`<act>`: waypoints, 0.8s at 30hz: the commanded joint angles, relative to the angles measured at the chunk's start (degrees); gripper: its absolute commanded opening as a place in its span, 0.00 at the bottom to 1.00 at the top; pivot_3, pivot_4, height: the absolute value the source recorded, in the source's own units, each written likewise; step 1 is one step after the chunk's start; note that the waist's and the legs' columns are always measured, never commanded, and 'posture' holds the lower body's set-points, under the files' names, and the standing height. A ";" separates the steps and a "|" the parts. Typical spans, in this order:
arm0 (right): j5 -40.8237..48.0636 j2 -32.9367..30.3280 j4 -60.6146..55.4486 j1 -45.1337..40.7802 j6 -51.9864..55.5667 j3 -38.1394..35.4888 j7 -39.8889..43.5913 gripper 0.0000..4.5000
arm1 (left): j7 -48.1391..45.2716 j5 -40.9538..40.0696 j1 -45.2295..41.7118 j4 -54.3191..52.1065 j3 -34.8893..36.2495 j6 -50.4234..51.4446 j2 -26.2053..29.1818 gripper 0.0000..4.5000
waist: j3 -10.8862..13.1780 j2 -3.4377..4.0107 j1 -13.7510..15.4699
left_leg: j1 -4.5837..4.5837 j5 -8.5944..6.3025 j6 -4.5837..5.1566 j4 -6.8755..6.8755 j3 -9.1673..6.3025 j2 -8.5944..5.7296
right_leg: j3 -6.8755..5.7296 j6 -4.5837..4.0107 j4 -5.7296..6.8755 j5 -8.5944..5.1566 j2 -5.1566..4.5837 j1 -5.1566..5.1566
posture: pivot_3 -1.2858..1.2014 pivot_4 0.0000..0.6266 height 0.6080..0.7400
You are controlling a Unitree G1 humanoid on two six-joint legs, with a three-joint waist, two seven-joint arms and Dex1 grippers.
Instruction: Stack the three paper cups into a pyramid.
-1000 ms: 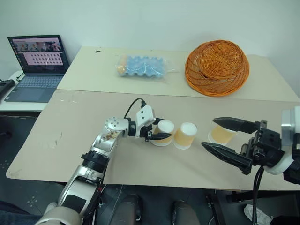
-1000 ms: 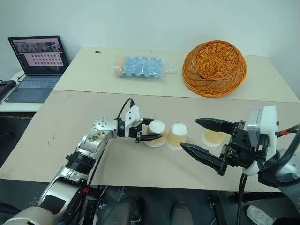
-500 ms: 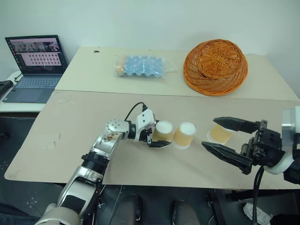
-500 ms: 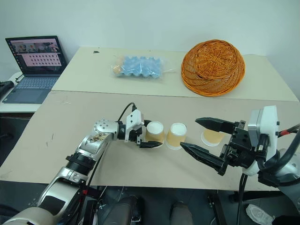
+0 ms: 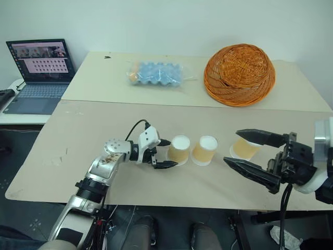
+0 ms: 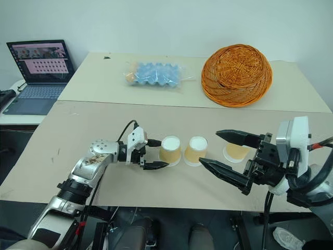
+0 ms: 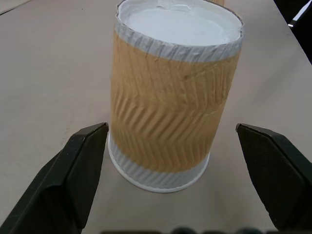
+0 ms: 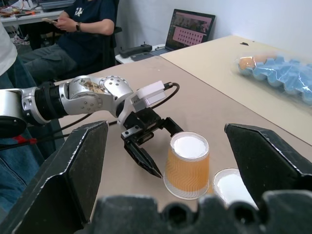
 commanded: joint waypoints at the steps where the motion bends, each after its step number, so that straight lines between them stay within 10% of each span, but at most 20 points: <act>1: 0.91 -0.67 -0.26 -0.64 -1.30 -1.29 0.60 1.00 | 1.05 -1.81 0.93 -3.53 1.79 1.50 0.76 0.99 | 0.00 0.00 -0.08 | 0.00 0.00 0.00 -0.01 0.00 0.01 | 0.02 0.00 0.00 0.00 0.00 0.02 | 0.52 0.24 0.90; 24: -3.53 -0.61 2.14 0.74 -1.11 -5.16 -0.74 1.00 | 15.19 -3.14 9.88 -15.85 3.51 10.24 0.34 0.99 | -0.01 0.02 0.11 | 0.00 0.00 -0.07 -0.07 0.03 0.00 | 0.03 -0.01 0.02 -0.01 -0.06 -0.09 | 0.52 0.24 0.90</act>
